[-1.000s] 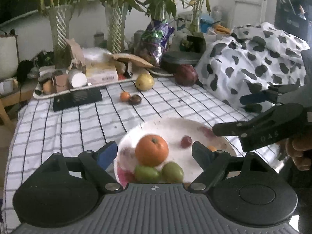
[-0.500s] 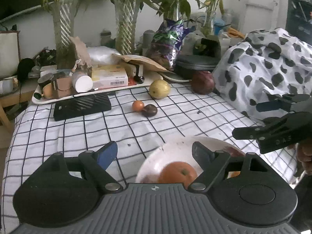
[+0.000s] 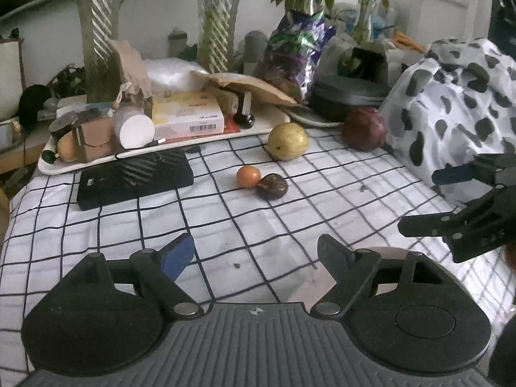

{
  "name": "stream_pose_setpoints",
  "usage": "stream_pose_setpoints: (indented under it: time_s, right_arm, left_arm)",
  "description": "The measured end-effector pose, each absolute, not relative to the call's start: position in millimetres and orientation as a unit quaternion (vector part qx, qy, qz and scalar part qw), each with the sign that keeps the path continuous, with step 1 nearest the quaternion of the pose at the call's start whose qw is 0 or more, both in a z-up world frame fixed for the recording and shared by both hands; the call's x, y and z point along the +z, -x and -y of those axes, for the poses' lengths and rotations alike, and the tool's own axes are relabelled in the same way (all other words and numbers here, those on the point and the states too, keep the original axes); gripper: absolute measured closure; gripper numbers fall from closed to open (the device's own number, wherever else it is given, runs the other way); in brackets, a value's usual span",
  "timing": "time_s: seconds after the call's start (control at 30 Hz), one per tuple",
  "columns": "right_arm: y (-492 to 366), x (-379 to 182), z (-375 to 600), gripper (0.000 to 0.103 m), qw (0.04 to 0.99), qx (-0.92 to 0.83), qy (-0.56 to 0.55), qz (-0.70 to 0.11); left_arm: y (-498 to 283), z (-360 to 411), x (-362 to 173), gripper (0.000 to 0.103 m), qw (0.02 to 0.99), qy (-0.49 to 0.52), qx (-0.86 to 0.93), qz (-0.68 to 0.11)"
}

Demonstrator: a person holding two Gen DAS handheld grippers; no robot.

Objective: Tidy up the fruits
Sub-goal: 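Lift both open tools off the plate toward the remaining fruits, then grasp the dark brown plum with the right tool while the left tool grasps a small tangerine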

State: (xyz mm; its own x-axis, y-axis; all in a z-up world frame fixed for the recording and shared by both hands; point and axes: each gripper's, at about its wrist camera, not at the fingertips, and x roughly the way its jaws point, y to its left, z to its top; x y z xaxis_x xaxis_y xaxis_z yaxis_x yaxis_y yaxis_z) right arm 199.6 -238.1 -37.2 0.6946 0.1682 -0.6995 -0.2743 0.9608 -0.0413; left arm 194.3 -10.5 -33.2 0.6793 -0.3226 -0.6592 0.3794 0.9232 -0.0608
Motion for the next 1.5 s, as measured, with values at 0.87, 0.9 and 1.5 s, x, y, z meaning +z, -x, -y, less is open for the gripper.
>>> stream_pose_setpoints:
  time_s: [0.87, 0.9, 1.5]
  right_arm:
    - [-301.9, -69.7, 180.9, 0.025, 0.883, 0.239, 0.079, -0.396]
    - [-304.4, -71.2, 178.1, 0.029, 0.882, 0.244, 0.079, -0.396]
    - [-317.1, -74.4, 157.8, 0.067, 0.882, 0.261, 0.097, -0.38]
  left_arm:
    - [-264.0, -14.4, -51.7, 0.02, 0.913, -0.038, -0.168, -0.369]
    - [-263.8, -14.3, -51.9, 0.02, 0.913, -0.039, -0.17, -0.368]
    - [-258.9, -10.1, -51.3, 0.02, 0.912, -0.048, -0.196, -0.356]
